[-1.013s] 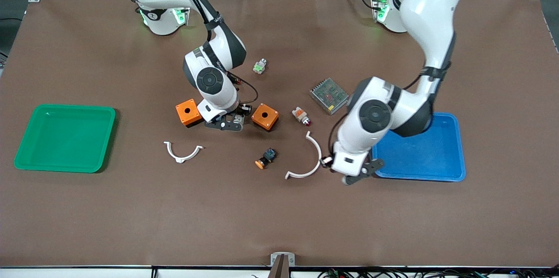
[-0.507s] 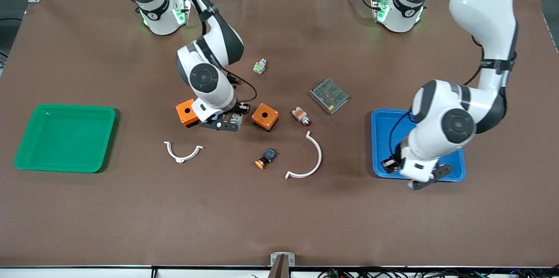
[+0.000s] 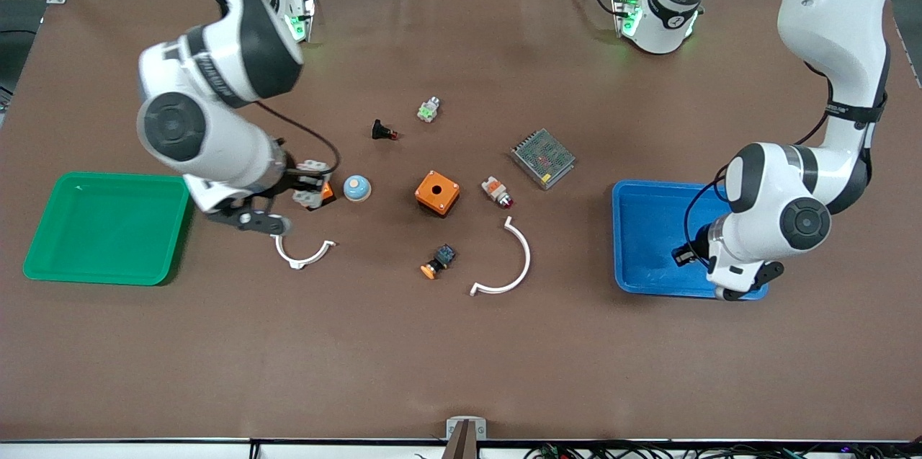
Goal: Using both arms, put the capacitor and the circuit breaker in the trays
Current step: 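Carry the capacitor to the blue tray while the right gripper carries the breaker, then lower the capacitor into the blue tray while the right gripper lowers the breaker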
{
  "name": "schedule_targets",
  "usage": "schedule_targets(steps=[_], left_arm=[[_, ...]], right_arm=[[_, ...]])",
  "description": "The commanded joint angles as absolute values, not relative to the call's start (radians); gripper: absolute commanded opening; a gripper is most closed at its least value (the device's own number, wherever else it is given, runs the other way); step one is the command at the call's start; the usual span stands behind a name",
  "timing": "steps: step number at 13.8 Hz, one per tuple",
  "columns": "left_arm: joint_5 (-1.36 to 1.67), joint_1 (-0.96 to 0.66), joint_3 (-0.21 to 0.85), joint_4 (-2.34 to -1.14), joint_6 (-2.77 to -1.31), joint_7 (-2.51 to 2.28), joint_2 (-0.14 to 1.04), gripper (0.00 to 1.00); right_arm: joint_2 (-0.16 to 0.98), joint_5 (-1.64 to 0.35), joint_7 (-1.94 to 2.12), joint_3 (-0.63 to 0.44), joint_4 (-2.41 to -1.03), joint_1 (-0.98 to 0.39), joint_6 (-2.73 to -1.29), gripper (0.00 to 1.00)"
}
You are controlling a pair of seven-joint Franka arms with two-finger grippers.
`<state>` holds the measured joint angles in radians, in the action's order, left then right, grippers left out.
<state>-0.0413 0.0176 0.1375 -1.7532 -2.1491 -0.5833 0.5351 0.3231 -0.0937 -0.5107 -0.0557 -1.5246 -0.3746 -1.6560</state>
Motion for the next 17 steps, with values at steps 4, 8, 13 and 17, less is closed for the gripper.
schedule_targets(steps=[4,8,13,17], left_arm=[[-0.052,0.041,0.143,-1.91,-2.224,-0.584,0.456,0.2],[-0.052,0.046,0.143,-1.986,-2.327,-0.584,0.453,0.2],[-0.054,0.045,0.143,-2.008,-2.352,-0.584,0.446,0.5],[-0.052,0.041,0.149,-1.97,-2.342,-0.589,0.437,1.0]], right_arm=[[0.298,-0.014,-0.051,-0.071,-1.5,-0.1,-1.588,0.14],[0.345,-0.015,0.203,-0.069,-1.506,0.099,-1.658,0.15],[0.457,-0.015,0.317,-0.069,-1.506,0.207,-1.8,0.16],[0.535,-0.017,0.429,-0.069,-1.505,0.271,-1.897,0.16]])
